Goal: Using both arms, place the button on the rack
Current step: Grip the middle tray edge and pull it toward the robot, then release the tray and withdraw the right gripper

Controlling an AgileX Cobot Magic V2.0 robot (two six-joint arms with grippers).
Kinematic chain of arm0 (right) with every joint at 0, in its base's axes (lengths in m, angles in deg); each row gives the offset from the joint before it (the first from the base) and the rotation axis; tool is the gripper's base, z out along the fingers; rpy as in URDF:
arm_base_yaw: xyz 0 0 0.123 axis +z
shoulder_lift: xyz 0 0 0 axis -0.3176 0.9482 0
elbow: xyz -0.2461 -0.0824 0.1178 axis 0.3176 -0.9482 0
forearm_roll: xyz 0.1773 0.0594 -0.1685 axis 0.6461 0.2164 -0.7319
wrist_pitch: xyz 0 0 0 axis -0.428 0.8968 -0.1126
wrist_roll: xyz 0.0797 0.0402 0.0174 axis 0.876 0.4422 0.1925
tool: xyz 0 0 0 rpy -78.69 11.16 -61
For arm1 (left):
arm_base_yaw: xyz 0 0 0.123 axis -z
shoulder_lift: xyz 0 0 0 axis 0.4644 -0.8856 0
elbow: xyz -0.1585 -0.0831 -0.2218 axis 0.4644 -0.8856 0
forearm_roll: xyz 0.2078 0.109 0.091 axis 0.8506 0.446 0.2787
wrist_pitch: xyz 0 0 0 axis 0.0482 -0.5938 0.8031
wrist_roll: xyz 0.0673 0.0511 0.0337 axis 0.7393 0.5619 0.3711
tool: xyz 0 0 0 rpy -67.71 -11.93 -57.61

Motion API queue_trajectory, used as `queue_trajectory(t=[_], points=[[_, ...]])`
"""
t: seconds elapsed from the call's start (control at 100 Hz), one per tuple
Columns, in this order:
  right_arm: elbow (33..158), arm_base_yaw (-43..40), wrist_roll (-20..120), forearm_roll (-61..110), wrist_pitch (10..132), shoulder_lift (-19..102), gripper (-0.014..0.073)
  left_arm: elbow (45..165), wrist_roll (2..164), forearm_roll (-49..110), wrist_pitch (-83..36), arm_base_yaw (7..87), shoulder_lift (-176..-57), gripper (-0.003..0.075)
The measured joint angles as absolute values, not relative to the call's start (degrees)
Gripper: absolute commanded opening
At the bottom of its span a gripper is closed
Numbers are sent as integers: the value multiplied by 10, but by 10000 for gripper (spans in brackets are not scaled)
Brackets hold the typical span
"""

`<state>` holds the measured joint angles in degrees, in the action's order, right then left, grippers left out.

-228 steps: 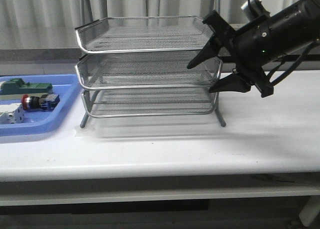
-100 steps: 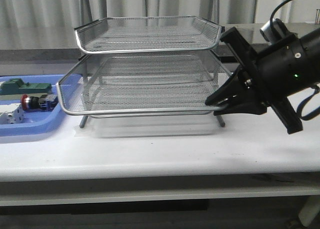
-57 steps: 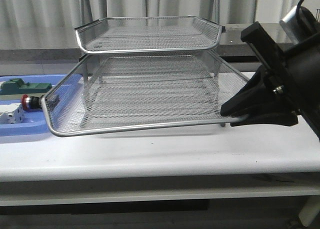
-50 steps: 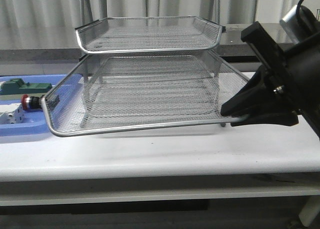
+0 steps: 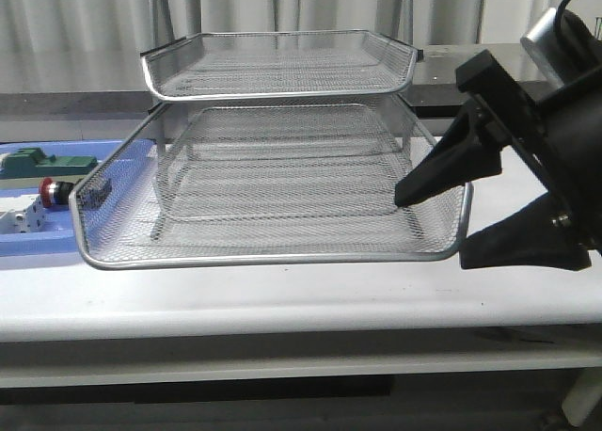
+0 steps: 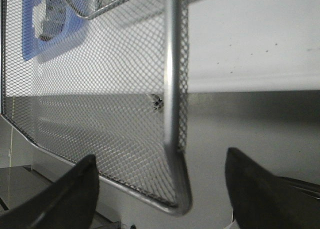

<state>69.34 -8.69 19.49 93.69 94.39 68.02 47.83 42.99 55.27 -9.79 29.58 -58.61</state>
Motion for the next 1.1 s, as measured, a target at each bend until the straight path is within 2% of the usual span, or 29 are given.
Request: queue_trajectory(t=[0.3, 0.47, 0.76, 1.1], points=[[693, -87, 191, 919, 956, 641, 582, 478, 430, 553, -98, 296, -586, -21], [693, -87, 247, 841, 960, 593, 582, 478, 430, 553, -98, 296, -586, -21], [701, -87, 453, 571, 987, 490, 582, 478, 430, 553, -98, 296, -586, -21], [805, -87, 696, 222, 1099, 362, 582, 478, 430, 553, -98, 296, -586, -21]])
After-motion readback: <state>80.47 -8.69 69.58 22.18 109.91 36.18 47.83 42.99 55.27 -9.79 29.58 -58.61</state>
